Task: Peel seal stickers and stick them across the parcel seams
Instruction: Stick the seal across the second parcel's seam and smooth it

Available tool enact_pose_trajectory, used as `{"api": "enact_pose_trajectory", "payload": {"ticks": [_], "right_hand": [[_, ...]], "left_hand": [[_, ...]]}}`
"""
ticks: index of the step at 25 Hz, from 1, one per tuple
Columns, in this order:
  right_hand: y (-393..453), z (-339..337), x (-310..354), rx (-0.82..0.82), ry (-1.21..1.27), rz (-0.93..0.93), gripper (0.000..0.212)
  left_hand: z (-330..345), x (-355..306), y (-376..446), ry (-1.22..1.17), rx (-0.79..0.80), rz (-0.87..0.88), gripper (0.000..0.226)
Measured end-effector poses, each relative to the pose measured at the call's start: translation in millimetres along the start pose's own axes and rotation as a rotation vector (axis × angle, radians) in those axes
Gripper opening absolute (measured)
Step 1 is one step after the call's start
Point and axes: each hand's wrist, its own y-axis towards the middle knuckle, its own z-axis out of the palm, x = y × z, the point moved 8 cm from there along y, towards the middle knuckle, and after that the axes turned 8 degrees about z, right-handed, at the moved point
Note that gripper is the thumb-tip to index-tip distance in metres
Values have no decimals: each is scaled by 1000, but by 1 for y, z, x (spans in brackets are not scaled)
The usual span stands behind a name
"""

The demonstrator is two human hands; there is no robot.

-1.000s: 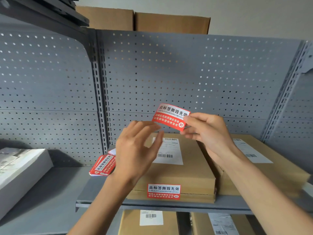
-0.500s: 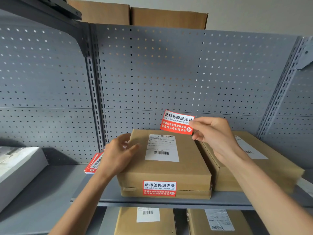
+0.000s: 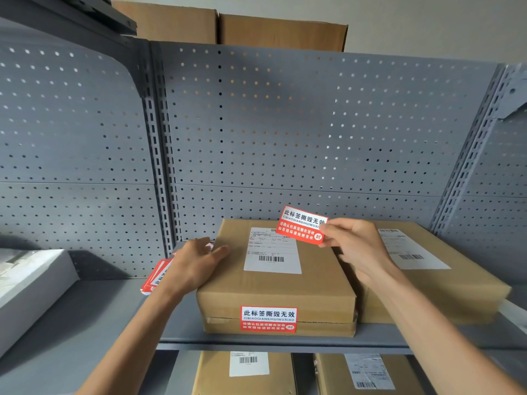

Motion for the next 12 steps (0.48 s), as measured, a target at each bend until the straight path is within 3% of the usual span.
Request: {"api": "enact_pose_trajectory", "payload": {"ticks": [5,12], "right_hand": [[0,6,-6,6,37,21,9],[-1,3,4,4,25,-3,11]], "left_hand": [[3,4,4,23,40,23,17],[-1,1,5,-23,6,79,15]]}}
